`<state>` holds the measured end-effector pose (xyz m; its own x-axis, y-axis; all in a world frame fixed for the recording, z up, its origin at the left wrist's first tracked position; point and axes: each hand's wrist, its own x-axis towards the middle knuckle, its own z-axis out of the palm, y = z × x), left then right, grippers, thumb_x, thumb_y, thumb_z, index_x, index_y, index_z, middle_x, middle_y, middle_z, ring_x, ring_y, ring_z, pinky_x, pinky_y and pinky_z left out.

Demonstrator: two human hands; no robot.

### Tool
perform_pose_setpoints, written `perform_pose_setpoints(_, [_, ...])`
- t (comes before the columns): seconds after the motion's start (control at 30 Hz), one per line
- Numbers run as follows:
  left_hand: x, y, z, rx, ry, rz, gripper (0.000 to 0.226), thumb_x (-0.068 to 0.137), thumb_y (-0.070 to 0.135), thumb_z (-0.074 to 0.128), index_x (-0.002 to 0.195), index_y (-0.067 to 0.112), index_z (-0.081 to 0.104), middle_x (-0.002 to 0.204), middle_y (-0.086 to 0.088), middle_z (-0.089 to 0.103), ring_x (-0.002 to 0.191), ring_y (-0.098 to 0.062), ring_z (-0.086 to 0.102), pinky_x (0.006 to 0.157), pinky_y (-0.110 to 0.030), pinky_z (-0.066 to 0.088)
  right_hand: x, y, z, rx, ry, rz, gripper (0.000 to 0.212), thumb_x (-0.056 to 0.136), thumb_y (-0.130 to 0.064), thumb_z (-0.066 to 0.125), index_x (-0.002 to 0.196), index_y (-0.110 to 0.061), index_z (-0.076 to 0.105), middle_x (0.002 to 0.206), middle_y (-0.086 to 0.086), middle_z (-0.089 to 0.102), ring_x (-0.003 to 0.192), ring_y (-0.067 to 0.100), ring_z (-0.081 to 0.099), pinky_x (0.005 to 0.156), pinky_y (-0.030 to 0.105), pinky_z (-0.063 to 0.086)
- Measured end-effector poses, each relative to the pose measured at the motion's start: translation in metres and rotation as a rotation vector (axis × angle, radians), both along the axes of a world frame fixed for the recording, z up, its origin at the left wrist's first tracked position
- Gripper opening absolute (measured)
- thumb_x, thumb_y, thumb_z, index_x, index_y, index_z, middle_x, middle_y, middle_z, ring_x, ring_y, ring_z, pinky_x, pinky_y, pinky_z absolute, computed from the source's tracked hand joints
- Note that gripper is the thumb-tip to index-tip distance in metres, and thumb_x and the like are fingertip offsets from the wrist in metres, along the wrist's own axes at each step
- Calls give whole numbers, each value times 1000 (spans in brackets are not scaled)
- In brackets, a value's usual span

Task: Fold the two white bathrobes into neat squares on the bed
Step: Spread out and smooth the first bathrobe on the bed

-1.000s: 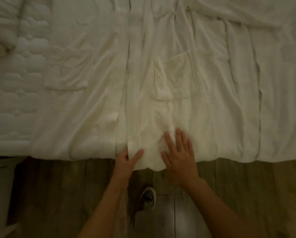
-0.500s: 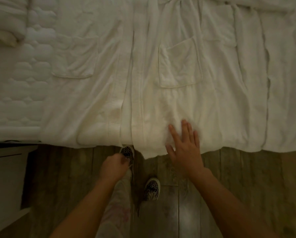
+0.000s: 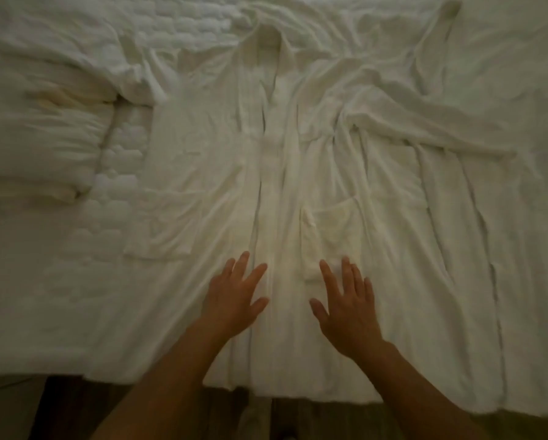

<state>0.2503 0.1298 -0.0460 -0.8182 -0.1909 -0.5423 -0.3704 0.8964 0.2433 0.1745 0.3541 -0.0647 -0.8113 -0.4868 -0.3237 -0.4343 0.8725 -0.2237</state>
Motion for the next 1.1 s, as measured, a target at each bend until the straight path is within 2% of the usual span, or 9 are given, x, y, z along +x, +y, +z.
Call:
perform_pose_setpoints(0.27, [-213, -88, -18, -144, 98, -84, 71, 102, 62, 29, 162, 32, 8, 172, -4, -1, 158, -30, 5, 125, -49, 18, -202, -94, -7, -76, 65, -40, 72, 96, -64, 14, 159, -35, -6, 168, 12, -9, 155, 29, -5, 124, 49, 3])
perform_pose_setpoints(0.47, [-342, -138, -56, -176, 153, -103, 96, 76, 68, -17, 162, 30, 0, 171, -4, -10, 158, -31, -2, 125, -51, 11, -330, -143, -41, -4, 140, 42, 73, 93, -65, 20, 159, -33, 17, 167, 16, 11, 155, 31, 9, 121, 54, 11])
perform_pose_setpoints(0.57, [-401, -154, -64, -177, 168, -53, 83, 89, 68, -7, 162, 31, -1, 171, -2, -11, 158, -29, -6, 124, -55, 7, -384, -160, -51, 46, 203, 50, 73, 94, -70, 21, 158, -37, 20, 167, 19, 12, 154, 35, 14, 120, 55, 7])
perform_pose_setpoints(0.67, [-442, -172, -82, -167, 91, 4, 66, 100, 66, 10, 159, 42, -9, 169, 7, -20, 157, -24, -14, 122, -64, 0, -423, -163, -65, 65, 136, -41, 77, 87, -80, 13, 156, -49, -1, 168, 15, -1, 155, 29, -2, 122, 53, -1])
perform_pose_setpoints(0.8, [-455, -180, -105, -152, 36, -10, 62, 100, 65, 6, 154, 50, -22, 165, 10, -31, 155, -22, -23, 118, -71, -7, -435, -167, -70, 67, 65, -56, 77, 86, -83, 12, 153, -53, -12, 168, 9, -14, 154, 24, -13, 122, 49, -10])
perform_pose_setpoints(0.87, [-452, -184, -107, -166, 34, 6, 62, 100, 65, 6, 152, 50, -24, 165, 10, -32, 155, -21, -23, 118, -70, -5, -438, -162, -61, 23, 9, -22, 79, 85, -84, 7, 156, -51, -1, 169, 6, -7, 155, 21, -7, 123, 44, -7])
perform_pose_setpoints(0.97, [-459, -178, -94, -153, -20, 18, 63, 99, 66, 5, 151, 51, -26, 165, 10, -32, 155, -21, -22, 118, -69, -1, -461, -132, -41, -119, 13, -45, 71, 96, -70, 21, 153, -31, 38, 161, 3, 34, 149, 17, 28, 120, 33, 16])
perform_pose_setpoints(1.03, [-457, -172, -95, -259, -7, -82, 64, 98, 67, 7, 150, 51, -26, 166, 10, -30, 156, -22, -18, 118, -67, 3, -482, -102, -34, -152, 141, -46, 58, 98, -51, 38, 141, -17, 56, 147, 10, 54, 136, 22, 46, 113, 37, 34])
perform_pose_setpoints(1.1, [-453, -202, -103, -116, 48, -26, 66, 94, 71, 6, 150, 53, -24, 167, 11, -24, 158, -23, -10, 118, -67, 6, -507, -63, -26, -114, 224, -93, 52, 98, -42, 40, 134, -11, 61, 138, 17, 59, 128, 31, 54, 107, 43, 44])
